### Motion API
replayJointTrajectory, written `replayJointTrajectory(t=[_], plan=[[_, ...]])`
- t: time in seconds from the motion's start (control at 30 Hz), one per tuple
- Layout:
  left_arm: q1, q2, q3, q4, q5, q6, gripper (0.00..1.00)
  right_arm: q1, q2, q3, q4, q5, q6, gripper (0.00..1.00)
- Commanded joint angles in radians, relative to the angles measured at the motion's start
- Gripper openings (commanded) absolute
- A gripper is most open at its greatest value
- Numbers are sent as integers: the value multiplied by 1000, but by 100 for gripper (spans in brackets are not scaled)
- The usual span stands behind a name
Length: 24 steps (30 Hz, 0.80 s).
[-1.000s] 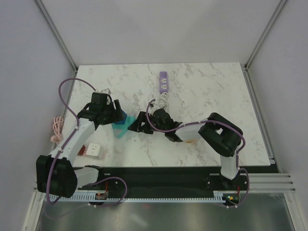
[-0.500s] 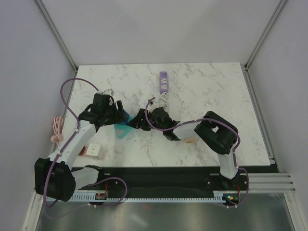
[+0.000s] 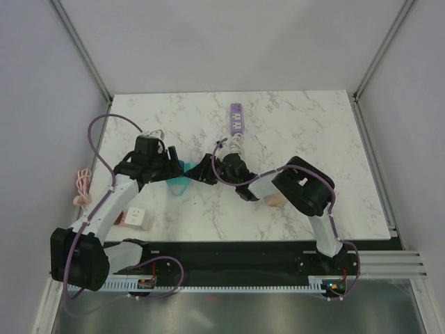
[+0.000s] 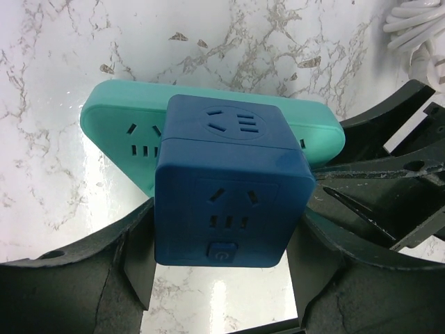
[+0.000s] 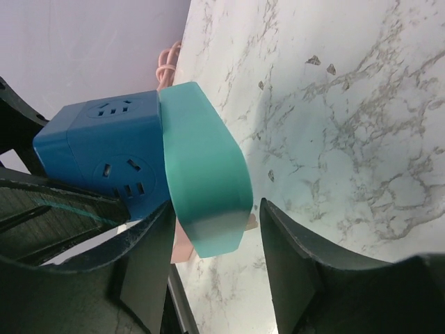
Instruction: Pull the plug off the socket
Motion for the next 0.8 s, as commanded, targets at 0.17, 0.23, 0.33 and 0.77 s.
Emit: replayJointTrajectory(t=[0.17, 0.23, 0.33, 0.77], plan=[[-2, -12, 13, 70, 22, 18, 2, -32, -4, -20, 120, -44, -36, 66], [-2, -12, 13, 72, 32, 20, 2, -49, 0, -19, 141, -71, -26, 63], [-2, -10, 11, 76, 41, 21, 2, -56, 2, -2, 145, -103, -41, 61], [-2, -4, 7, 84, 65, 29, 2, -55, 75, 38, 247, -160, 16, 32]])
